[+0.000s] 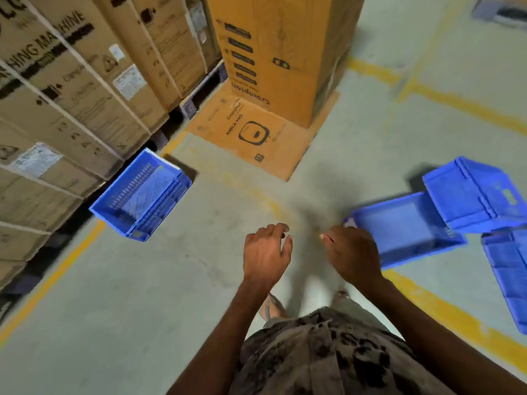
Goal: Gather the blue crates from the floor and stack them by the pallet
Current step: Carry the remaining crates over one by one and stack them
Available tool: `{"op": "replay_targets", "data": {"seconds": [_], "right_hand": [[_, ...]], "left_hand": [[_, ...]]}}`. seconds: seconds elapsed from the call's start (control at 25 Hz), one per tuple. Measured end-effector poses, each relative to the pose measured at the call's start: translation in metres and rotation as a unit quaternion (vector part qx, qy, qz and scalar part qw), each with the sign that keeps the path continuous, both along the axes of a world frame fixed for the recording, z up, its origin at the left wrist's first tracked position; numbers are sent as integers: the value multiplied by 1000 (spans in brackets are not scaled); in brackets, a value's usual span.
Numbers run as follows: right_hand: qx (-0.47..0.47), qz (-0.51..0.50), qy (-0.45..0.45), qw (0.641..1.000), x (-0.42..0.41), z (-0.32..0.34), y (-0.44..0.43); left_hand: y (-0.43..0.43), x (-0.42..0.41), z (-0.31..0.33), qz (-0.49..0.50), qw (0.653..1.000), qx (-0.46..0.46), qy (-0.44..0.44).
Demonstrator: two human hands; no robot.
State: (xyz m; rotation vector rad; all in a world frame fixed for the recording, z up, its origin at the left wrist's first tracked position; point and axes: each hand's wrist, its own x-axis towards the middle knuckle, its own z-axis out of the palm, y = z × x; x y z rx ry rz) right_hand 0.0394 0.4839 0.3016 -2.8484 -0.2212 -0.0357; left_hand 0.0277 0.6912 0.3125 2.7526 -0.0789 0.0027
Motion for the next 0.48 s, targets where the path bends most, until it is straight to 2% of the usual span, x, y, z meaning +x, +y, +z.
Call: {"op": "replay_targets", "data": {"seconds": [0.08, 0.2, 0.32, 0.48], "right_hand": [[-14, -50, 20, 998, -24, -11, -54], [19, -112, 25, 993, -52, -19, -142], [42, -164, -2, 986, -74, -20, -235], [24, -190, -67, 979, -98, -13, -356]], "left_hand": [[-53, 3, -4, -78, 997, 18, 9], [-147, 5, -14, -155, 987, 29, 24], [-250, 5, -24, -171, 984, 16, 47], [-390, -5, -20, -166, 980, -41, 104]]}}
